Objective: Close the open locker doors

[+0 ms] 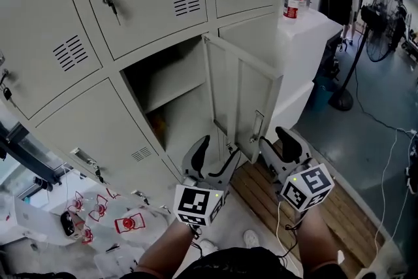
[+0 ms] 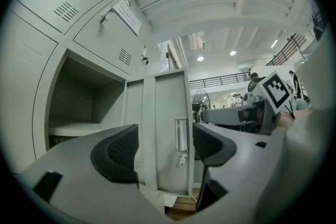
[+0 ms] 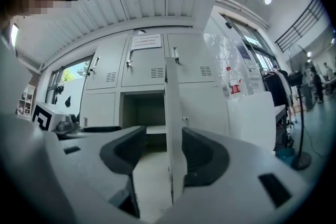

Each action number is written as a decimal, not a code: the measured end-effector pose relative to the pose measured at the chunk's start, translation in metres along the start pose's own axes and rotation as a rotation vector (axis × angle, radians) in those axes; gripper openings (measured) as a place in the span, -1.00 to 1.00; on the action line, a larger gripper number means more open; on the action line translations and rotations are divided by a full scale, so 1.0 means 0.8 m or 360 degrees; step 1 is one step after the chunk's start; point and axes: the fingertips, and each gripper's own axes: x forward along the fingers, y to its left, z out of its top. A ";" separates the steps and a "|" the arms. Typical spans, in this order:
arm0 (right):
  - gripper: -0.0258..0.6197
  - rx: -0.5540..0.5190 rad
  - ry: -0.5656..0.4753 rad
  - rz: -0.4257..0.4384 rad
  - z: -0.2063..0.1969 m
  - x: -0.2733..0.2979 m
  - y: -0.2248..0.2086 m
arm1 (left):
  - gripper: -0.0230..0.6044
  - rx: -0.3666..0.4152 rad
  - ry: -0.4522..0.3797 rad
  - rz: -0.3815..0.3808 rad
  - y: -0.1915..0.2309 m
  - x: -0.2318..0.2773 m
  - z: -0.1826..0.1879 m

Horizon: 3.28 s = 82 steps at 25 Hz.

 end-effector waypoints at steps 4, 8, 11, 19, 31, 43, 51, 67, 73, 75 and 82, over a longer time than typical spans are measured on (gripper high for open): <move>-0.30 0.0026 0.0007 0.0041 -0.005 0.012 -0.011 | 0.08 -0.0035 0.0016 0.0010 -0.004 -0.001 -0.002; -0.30 0.0052 0.0017 0.0064 -0.009 0.029 -0.022 | 0.08 -0.0028 0.0026 0.0047 0.000 -0.003 -0.004; -0.30 0.0067 0.0031 0.0084 -0.014 0.042 -0.029 | 0.08 -0.0025 0.0029 0.0068 0.004 -0.003 -0.006; -0.37 0.0084 0.0043 0.0180 -0.020 0.063 -0.032 | 0.08 -0.0023 0.0037 0.0135 0.010 0.004 -0.011; -0.54 0.0062 0.0061 0.0224 -0.023 0.065 -0.030 | 0.08 -0.0021 0.0023 0.0154 0.012 0.011 -0.008; -0.54 0.0048 0.0059 0.0214 -0.024 0.067 -0.004 | 0.07 -0.0038 0.0022 0.0144 0.030 -0.007 -0.005; -0.52 0.0049 0.0057 0.0220 -0.027 0.073 0.031 | 0.04 -0.0052 0.0012 0.0172 0.053 -0.037 -0.002; -0.46 0.0032 0.0023 0.0174 -0.032 0.098 0.103 | -0.03 -0.0042 0.0031 0.0205 0.111 -0.108 -0.004; -0.44 0.0035 -0.0008 0.0103 -0.034 0.110 0.124 | -0.04 -0.0040 0.0035 0.0200 0.136 -0.133 -0.005; -0.44 0.0031 -0.0019 0.0073 -0.035 0.113 0.130 | -0.04 -0.0036 0.0032 0.0200 0.143 -0.142 -0.005; -0.42 0.0019 -0.0029 0.0055 -0.037 0.128 0.157 | -0.04 -0.0033 0.0026 0.0225 0.169 -0.173 -0.003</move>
